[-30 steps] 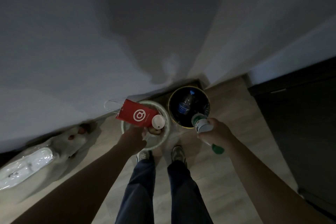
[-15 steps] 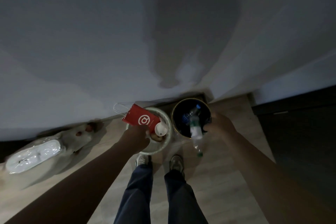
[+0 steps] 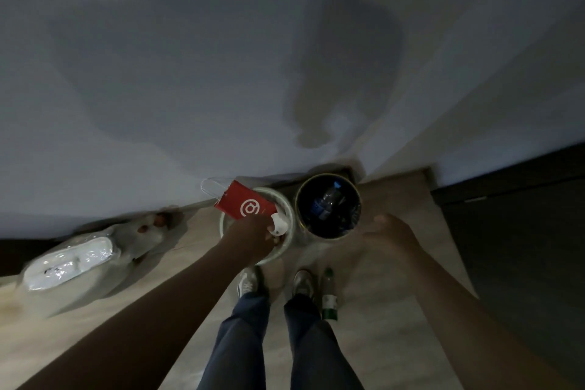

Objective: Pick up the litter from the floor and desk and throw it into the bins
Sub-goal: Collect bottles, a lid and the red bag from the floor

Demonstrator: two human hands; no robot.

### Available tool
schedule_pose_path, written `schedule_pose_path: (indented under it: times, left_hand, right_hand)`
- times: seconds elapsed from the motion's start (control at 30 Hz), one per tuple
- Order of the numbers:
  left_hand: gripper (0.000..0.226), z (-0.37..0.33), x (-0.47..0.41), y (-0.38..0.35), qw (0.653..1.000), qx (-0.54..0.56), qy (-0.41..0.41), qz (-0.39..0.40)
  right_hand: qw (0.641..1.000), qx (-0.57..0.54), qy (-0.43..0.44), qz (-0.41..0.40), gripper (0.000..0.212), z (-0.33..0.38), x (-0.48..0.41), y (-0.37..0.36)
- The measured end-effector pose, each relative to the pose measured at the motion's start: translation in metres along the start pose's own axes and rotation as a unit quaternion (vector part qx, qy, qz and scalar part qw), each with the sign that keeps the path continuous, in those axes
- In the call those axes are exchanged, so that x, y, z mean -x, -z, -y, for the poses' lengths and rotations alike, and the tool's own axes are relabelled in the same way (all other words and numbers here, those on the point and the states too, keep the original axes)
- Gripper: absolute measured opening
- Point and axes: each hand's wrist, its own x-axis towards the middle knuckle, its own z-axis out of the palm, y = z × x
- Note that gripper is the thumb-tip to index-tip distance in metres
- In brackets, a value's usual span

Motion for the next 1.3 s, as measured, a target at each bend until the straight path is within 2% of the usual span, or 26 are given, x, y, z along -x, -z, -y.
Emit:
schedule_pose_path:
  times: [0.13,0.3,0.5,0.67,0.87,1.3]
  left_hand:
    - [0.041,-0.012,-0.003,-0.016,0.998,-0.048,-0.037,0.019]
    - [0.033,-0.014,-0.007,-0.045,0.991,-0.077,-0.092,0.057]
    - [0.030,-0.007,-0.017,-0.098,0.974,-0.122,-0.153,0.110]
    - [0.030,0.015,-0.034,-0.164,0.966,-0.150,-0.153,0.147]
    - [0.033,0.045,-0.075,-0.261,0.953,-0.178,-0.144,0.198]
    - [0.026,0.122,-0.203,-0.477,0.954,-0.165,-0.127,0.217]
  right_hand:
    - [0.998,-0.040,-0.046,0.021,0.050,-0.039,0.008,-0.016]
    - [0.986,-0.118,-0.114,0.020,0.065,-0.081,0.036,-0.051]
    - [0.972,-0.161,-0.172,-0.007,0.063,-0.127,0.060,-0.131]
    - [0.956,-0.196,-0.217,0.013,0.064,-0.168,0.052,-0.203]
    - [0.952,-0.195,-0.234,0.021,0.062,-0.219,0.000,-0.288]
    - [0.953,-0.171,-0.248,-0.027,0.067,-0.322,-0.177,-0.488]
